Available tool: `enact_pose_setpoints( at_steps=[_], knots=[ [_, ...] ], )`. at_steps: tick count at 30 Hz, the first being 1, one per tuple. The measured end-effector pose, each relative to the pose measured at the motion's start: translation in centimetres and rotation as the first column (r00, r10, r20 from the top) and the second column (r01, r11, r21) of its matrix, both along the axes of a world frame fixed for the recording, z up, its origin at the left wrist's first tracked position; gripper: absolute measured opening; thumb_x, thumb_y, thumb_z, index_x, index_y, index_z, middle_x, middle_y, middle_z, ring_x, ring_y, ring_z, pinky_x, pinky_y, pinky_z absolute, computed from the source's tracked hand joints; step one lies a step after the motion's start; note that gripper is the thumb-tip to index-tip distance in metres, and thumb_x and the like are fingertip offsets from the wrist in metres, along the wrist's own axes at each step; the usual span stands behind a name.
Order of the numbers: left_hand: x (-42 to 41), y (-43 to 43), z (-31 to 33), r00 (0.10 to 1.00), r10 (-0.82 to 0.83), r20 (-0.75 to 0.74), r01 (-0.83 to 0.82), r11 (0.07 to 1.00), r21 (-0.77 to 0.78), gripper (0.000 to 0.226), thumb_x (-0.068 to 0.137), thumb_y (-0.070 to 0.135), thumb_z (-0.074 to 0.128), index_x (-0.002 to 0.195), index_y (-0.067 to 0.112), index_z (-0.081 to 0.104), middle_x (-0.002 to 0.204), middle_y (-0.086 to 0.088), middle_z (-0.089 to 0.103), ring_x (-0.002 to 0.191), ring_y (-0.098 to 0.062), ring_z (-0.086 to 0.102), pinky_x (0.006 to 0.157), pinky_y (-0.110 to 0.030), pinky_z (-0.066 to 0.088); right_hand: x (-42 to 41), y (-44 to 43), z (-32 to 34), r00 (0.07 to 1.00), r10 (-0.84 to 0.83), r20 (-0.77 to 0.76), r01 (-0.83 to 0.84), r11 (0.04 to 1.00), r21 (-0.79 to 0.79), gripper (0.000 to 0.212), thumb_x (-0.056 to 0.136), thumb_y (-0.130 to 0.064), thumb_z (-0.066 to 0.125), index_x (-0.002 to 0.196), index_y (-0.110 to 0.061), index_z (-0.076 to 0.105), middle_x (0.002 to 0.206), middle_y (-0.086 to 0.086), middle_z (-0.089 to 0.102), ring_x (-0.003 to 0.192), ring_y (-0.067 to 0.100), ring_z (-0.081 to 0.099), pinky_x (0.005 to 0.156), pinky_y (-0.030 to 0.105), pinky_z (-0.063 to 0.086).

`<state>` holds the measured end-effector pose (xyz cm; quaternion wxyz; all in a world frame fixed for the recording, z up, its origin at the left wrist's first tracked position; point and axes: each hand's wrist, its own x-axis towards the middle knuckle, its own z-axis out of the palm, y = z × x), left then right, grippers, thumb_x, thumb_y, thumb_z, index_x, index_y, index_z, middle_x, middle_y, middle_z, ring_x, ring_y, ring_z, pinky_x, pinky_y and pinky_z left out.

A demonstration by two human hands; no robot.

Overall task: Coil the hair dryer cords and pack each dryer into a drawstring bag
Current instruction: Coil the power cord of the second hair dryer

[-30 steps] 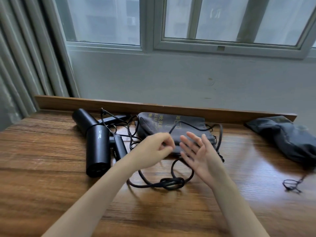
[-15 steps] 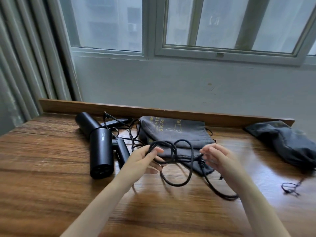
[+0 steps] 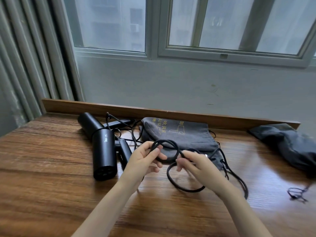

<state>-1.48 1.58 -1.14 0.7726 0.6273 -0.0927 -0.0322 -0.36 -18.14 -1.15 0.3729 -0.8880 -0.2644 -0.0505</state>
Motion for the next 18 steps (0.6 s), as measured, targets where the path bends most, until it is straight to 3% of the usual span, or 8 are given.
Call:
enact_pose_setpoints(
  at_steps=[4, 6, 8, 11, 14, 18],
  knots=[
    [0.6, -0.6, -0.4, 0.999, 0.018, 0.033, -0.017, 0.999, -0.029, 0.033, 0.095, 0.006, 0.046, 0.115, 0.03, 0.054, 0.073, -0.004, 0.067, 0.056, -0.009, 0.058, 0.051, -0.02, 0.049, 1.1, -1.7, 0.0, 0.992, -0.013, -0.126, 0.039, 0.977, 0.209, 0.009, 0.093, -0.012, 0.053, 0.085, -0.017, 0.052, 0.066, -0.003, 0.065, 0.069, 0.014, 0.062, 0.073, 0.023, 0.046],
    [1.0, -1.1, -0.5, 0.997, 0.029, 0.066, -0.029, 1.0, -0.005, 0.035, 0.096, 0.005, 0.045, 0.113, 0.033, 0.056, 0.074, -0.005, 0.061, 0.055, -0.009, 0.057, 0.052, -0.021, 0.049, 1.3, -1.6, -0.9, 0.962, 0.141, -0.234, -0.014, 0.881, 0.474, 0.011, 0.095, 0.0, 0.044, 0.09, -0.01, 0.045, 0.061, -0.001, 0.058, 0.065, 0.017, 0.057, 0.077, 0.028, 0.049],
    [1.5, -1.5, -0.4, 0.985, 0.057, 0.162, -0.077, 0.99, 0.121, 0.034, 0.096, 0.005, 0.045, 0.11, 0.033, 0.056, 0.077, -0.003, 0.057, 0.055, -0.007, 0.057, 0.053, -0.021, 0.05, 1.4, -1.4, -1.5, 0.931, 0.226, -0.286, 0.016, 0.757, 0.653, 0.015, 0.096, 0.003, 0.036, 0.092, -0.01, 0.043, 0.062, -0.002, 0.055, 0.06, 0.012, 0.051, 0.079, 0.026, 0.051],
    [2.1, -2.0, -0.2, 0.923, 0.075, 0.378, -0.208, 0.923, 0.323, 0.03, 0.092, 0.007, 0.054, 0.11, 0.031, 0.056, 0.084, 0.001, 0.056, 0.058, -0.003, 0.054, 0.052, -0.018, 0.049, 1.5, -1.6, -1.9, 0.947, 0.185, -0.263, 0.053, 0.716, 0.696, 0.009, 0.095, -0.005, 0.042, 0.093, -0.011, 0.049, 0.069, 0.002, 0.064, 0.056, 0.009, 0.047, 0.06, 0.016, 0.046],
    [2.7, -2.5, -0.4, 0.872, 0.075, 0.484, -0.277, 0.89, 0.362, 0.032, 0.083, 0.01, 0.067, 0.109, 0.027, 0.058, 0.09, -0.002, 0.059, 0.057, -0.003, 0.049, 0.057, -0.014, 0.045, 1.5, -1.5, -2.1, 0.959, 0.145, -0.245, 0.089, 0.663, 0.743, 0.007, 0.087, -0.016, 0.053, 0.09, -0.009, 0.054, 0.073, 0.006, 0.067, 0.053, 0.007, 0.046, 0.055, 0.016, 0.042],
    [3.2, -3.0, -0.9, 0.842, 0.057, 0.536, -0.29, 0.886, 0.361, 0.033, 0.078, 0.011, 0.073, 0.105, 0.026, 0.061, 0.101, 0.0, 0.061, 0.06, -0.011, 0.054, 0.063, -0.016, 0.047, 1.4, -0.7, -2.6, 0.95, 0.141, -0.28, 0.137, 0.618, 0.774, 0.007, 0.086, -0.009, 0.054, 0.083, -0.012, 0.06, 0.069, 0.004, 0.065, 0.052, 0.007, 0.046, 0.054, 0.016, 0.043]
  ],
)
